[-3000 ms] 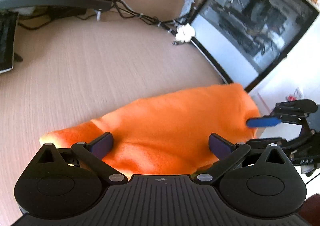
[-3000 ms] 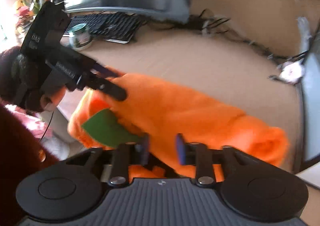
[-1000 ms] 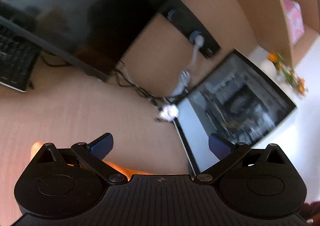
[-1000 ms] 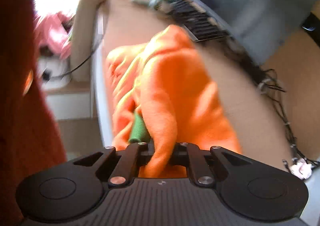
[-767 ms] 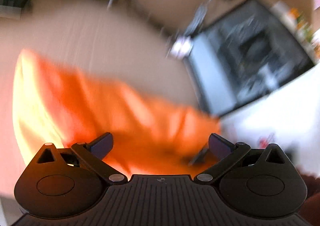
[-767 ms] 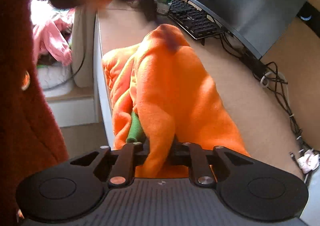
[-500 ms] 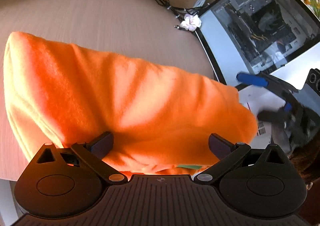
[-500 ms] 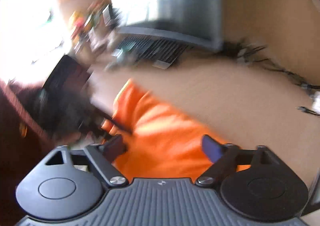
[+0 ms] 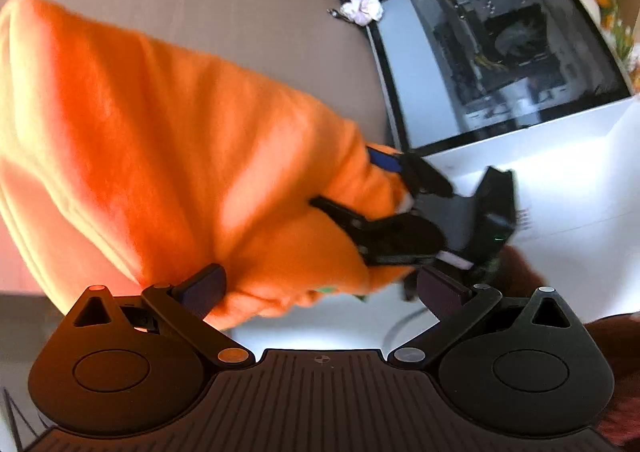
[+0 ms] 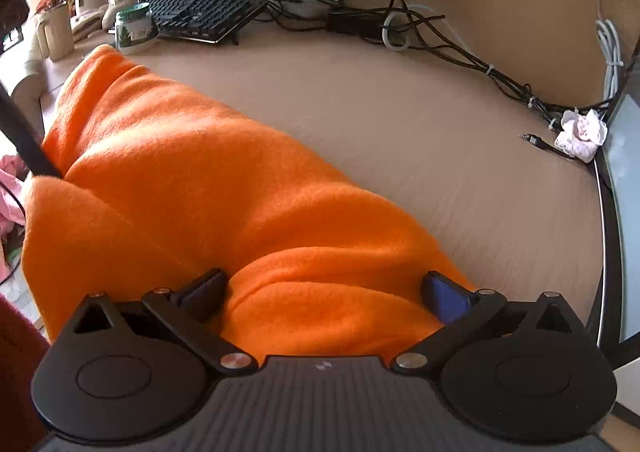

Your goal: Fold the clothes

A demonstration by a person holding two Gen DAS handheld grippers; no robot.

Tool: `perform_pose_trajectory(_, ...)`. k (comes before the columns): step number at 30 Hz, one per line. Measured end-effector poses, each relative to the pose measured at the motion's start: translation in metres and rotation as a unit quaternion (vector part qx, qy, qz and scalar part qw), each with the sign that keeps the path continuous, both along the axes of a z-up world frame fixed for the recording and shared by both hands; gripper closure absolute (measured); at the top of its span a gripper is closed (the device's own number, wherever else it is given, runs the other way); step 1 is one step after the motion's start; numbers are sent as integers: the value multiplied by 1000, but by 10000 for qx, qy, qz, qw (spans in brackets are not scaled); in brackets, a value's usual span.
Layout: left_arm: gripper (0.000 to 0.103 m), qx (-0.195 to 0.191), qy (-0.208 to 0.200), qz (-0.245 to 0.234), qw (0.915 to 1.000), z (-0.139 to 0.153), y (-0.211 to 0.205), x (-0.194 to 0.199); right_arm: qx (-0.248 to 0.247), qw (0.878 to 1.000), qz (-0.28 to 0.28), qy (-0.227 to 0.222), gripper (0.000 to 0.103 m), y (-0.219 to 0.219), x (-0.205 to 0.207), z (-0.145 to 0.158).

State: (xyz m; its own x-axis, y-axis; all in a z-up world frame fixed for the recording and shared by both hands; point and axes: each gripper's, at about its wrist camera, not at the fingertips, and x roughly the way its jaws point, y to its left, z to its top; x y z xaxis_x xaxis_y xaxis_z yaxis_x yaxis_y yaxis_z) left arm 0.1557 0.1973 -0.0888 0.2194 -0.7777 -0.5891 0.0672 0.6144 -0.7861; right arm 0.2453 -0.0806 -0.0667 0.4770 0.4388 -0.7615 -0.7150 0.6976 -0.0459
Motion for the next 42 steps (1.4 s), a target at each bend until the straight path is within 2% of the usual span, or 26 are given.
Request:
perform_pose_trajectory(3, 0, -53, 88, -315, 9995, 5, -3, -2, 149, 9999, -85, -7, 0, -3, -2, -2)
perform_pose_trajectory(7, 0, 213, 287, -606, 9975, 8, -12, -3, 339, 9992, -207, -19, 0, -6, -4, -5)
perform_pose_trajectory(12, 0, 578, 971, -231, 9933, -17, -18, 7, 463, 9981, -414, -51, 0, -5, -4, -8)
perform_pose_trajectory(16, 0, 634, 942, 33, 9935, -26, -16, 25, 455, 9967, -673, -68, 0, -2, -8, -8)
perform_pose_trajectory(20, 0, 704, 560, 176, 9958, -21, -18, 65, 468, 9901, -1323, -80, 0, 3, -13, -8)
perform_pose_trajectory(24, 0, 795, 115, 389, 9960, -13, -26, 112, 361, 9709, -2365, -135, 0, 17, -18, -7)
perform_pose_trajectory(28, 0, 884, -331, 601, 9937, -5, -34, 159, 100, 9542, -2991, -38, 0, 39, -18, -2)
perform_pose_trajectory(30, 0, 919, -414, 634, 9929, -2, -36, 157, 99, 9505, -3101, 163, 0, 44, -13, -1)
perform_pose_trajectory(33, 0, 1116, -523, 539, 9909, 3, -35, 140, 25, 9589, -2810, 386, 0, 47, -3, 10)
perform_pose_trajectory(36, 0, 1311, -633, 444, 9883, 7, -34, 124, 464, 9645, -2599, -88, 0, 24, -8, 49)
perform_pose_trajectory(40, 0, 1530, -751, 262, 9850, 9, -32, 102, -111, 9645, -2478, -906, 0, 7, -16, 63)
perform_pose_trajectory(42, 1, 1826, -817, 76, 9798, 3, -41, 100, -537, 9626, -2469, -976, 0, 4, -16, 51)
